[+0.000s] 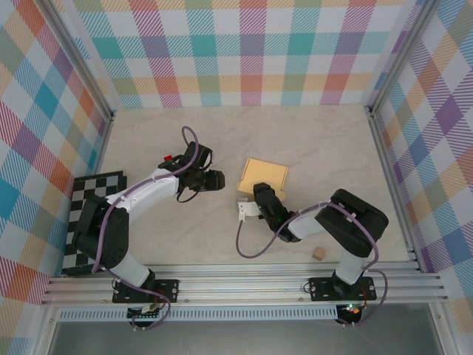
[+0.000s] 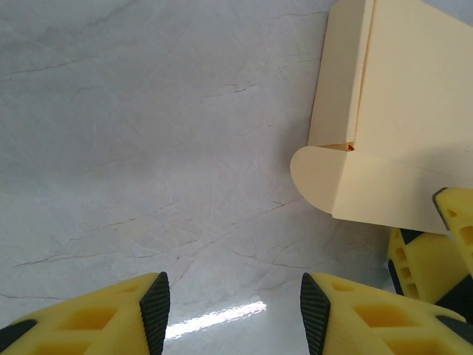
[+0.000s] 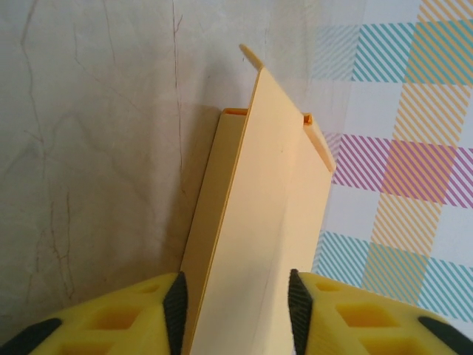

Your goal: Fold the paper box

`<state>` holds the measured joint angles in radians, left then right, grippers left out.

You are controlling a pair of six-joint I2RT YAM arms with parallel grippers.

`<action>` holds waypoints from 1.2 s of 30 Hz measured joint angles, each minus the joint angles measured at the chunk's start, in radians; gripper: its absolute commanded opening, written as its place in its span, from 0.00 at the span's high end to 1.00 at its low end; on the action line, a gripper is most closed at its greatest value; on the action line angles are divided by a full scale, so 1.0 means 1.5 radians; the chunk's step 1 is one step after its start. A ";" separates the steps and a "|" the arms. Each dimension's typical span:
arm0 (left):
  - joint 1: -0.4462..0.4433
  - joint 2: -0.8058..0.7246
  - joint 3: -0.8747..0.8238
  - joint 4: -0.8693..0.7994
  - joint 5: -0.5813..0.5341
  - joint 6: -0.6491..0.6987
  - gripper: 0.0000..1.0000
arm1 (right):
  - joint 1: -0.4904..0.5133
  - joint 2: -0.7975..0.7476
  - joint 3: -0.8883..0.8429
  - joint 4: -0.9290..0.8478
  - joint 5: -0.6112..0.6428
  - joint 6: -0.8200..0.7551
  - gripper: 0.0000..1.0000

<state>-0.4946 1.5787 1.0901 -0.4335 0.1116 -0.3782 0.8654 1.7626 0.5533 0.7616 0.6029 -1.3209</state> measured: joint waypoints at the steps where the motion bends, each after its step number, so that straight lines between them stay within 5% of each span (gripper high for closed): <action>1: 0.000 0.000 0.000 0.000 0.001 0.000 0.48 | 0.000 0.008 0.000 0.009 0.007 -0.003 0.71; 8: 0.000 0.000 0.000 -0.001 0.002 -0.002 0.48 | 0.000 -0.008 0.006 0.014 0.037 0.003 0.99; 20: 0.003 0.000 0.001 -0.006 0.001 -0.002 0.48 | -0.014 -0.203 0.048 -0.250 -0.016 0.097 1.00; 28: 0.006 -0.056 -0.016 0.006 0.028 0.005 0.51 | -0.130 -0.334 0.232 -0.599 -0.219 0.254 0.95; 36: 0.006 -0.165 -0.109 0.035 0.060 0.022 0.51 | -0.267 -0.255 0.500 -0.958 -0.520 0.375 1.00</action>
<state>-0.4862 1.3308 0.9272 -0.3817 0.2008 -0.3454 0.4652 1.3796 1.3029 -0.6758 -0.1768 -0.7586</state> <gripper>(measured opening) 0.492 0.060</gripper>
